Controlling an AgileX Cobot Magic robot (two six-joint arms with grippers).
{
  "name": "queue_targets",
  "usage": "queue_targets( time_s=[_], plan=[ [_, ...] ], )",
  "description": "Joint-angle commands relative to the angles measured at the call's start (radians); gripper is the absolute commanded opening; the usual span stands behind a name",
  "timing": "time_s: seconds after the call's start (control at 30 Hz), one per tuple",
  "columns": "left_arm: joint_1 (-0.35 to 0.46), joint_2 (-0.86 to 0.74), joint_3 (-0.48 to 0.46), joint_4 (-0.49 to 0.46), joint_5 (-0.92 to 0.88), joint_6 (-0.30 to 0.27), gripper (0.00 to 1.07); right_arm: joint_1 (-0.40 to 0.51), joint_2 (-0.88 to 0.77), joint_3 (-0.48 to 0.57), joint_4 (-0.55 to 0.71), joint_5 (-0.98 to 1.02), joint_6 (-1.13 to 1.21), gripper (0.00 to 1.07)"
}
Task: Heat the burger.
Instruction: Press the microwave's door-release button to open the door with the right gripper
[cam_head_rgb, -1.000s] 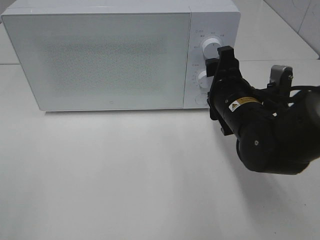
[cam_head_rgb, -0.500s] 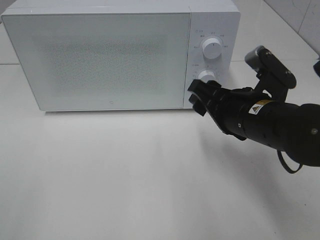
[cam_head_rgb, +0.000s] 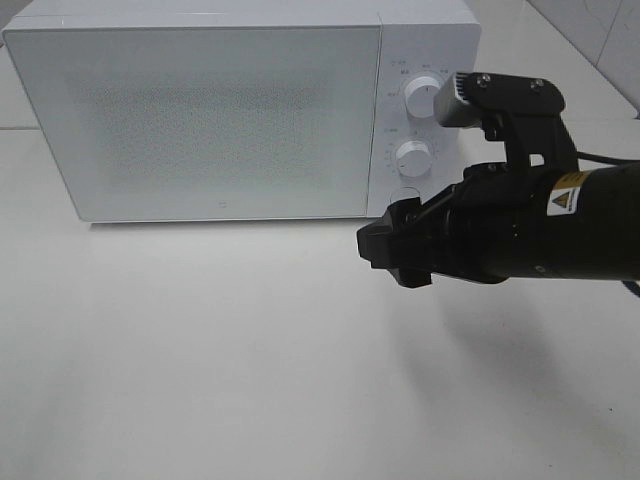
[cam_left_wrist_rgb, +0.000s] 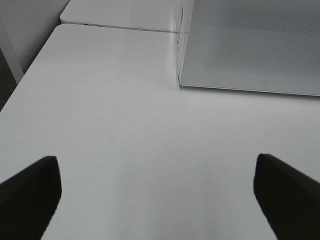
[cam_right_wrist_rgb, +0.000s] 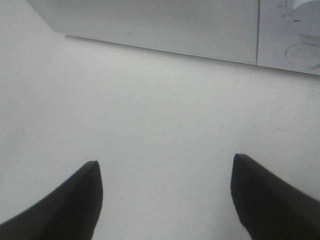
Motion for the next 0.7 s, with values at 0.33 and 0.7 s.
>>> queue_targets(
  time_s=[0.33, 0.7],
  plan=[
    [0.004, -0.021, 0.003, -0.001, -0.006, 0.001, 1.02, 0.001, -0.188, -0.071, -0.152, 0.397, 0.061, 0.68],
    [0.004, -0.021, 0.003, -0.001, -0.006, 0.001, 1.02, 0.001, -0.373, -0.071, -0.368, 0.646, 0.236, 0.68]
  ],
)
